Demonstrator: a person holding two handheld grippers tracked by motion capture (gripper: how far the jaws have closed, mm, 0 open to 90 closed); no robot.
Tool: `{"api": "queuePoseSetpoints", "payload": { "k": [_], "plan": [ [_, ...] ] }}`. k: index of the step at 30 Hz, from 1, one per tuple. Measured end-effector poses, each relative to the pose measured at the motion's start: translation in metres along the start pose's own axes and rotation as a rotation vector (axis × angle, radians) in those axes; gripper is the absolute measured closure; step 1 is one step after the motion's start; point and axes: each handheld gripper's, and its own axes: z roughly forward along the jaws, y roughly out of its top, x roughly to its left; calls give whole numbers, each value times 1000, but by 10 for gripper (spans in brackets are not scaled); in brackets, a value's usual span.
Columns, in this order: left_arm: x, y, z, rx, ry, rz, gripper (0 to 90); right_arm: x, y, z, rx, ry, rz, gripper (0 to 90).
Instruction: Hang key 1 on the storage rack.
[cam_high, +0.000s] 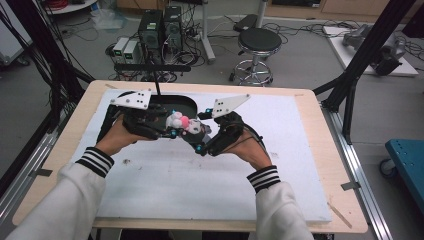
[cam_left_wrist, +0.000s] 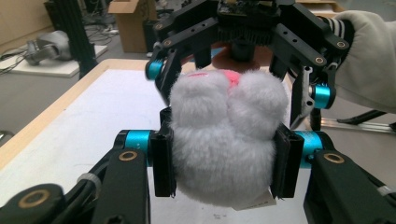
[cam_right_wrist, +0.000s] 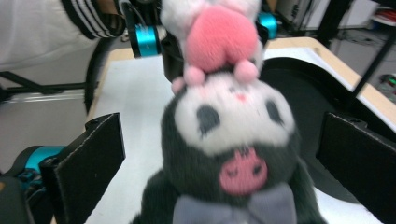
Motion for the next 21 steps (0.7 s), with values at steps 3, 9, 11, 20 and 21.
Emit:
{"api": "queuePoseSetpoints", "payload": {
  "k": [3,9,11,20,21],
  "plan": [
    [0,1,-5,1,28,2,535,-1,-2,-7,-1,-45,10,5],
    [2,4,-19,-18,115,-8,535,3,-14,-33,-44,-150,59,6],
    [2,5,-22,-20,129,-12,534,4,-17,-38,-46,-166,66,6],
    [4,6,-44,-29,259,-33,535,16,-38,-78,-106,-322,106,6],
    [5,6,-47,-30,276,-33,535,19,-46,-87,-102,-355,117,6]
  ]
}}
